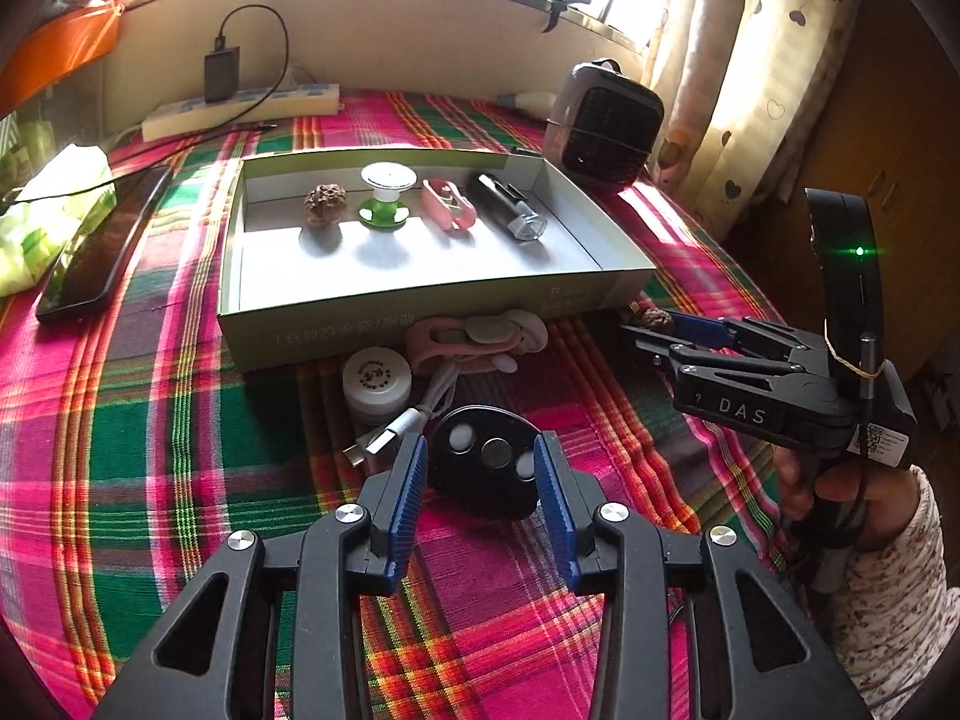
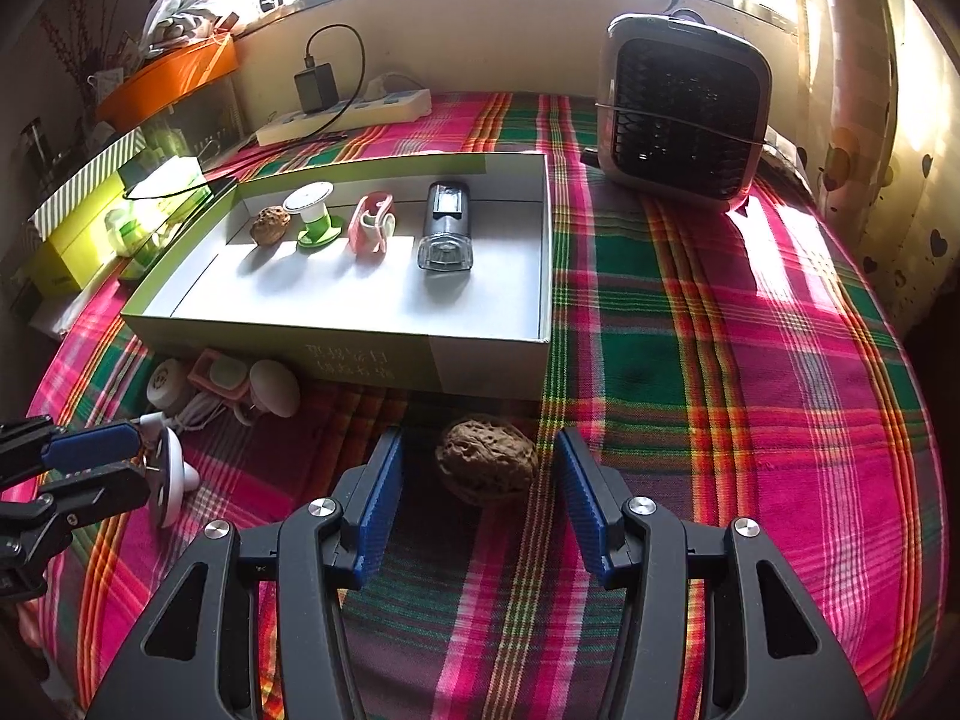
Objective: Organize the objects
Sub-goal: 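Grasp the second walnut with right gripper while left gripper grasps the black round fob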
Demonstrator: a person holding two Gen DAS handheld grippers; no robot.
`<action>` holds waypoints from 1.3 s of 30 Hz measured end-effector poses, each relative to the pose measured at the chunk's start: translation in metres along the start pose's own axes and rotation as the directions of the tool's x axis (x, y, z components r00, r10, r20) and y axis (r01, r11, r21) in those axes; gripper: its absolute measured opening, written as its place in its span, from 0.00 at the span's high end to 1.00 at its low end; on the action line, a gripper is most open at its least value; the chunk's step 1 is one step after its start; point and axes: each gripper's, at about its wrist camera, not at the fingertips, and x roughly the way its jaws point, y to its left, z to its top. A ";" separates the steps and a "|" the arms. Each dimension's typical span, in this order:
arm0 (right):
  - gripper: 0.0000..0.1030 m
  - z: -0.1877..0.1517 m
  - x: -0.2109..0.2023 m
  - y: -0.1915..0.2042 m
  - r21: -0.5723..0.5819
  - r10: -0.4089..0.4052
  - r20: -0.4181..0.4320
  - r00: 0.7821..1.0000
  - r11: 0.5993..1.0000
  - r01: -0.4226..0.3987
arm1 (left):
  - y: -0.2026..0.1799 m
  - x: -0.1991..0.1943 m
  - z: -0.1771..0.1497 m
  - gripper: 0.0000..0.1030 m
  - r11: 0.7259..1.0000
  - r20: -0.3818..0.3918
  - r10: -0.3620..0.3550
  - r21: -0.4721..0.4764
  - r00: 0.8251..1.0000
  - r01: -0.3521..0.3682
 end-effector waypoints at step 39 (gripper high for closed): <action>0.67 -0.005 -0.005 0.000 -0.010 0.000 0.010 1.000 1.000 0.001 | -0.015 0.023 0.005 0.71 1.000 -0.025 0.016 0.016 1.000 -0.016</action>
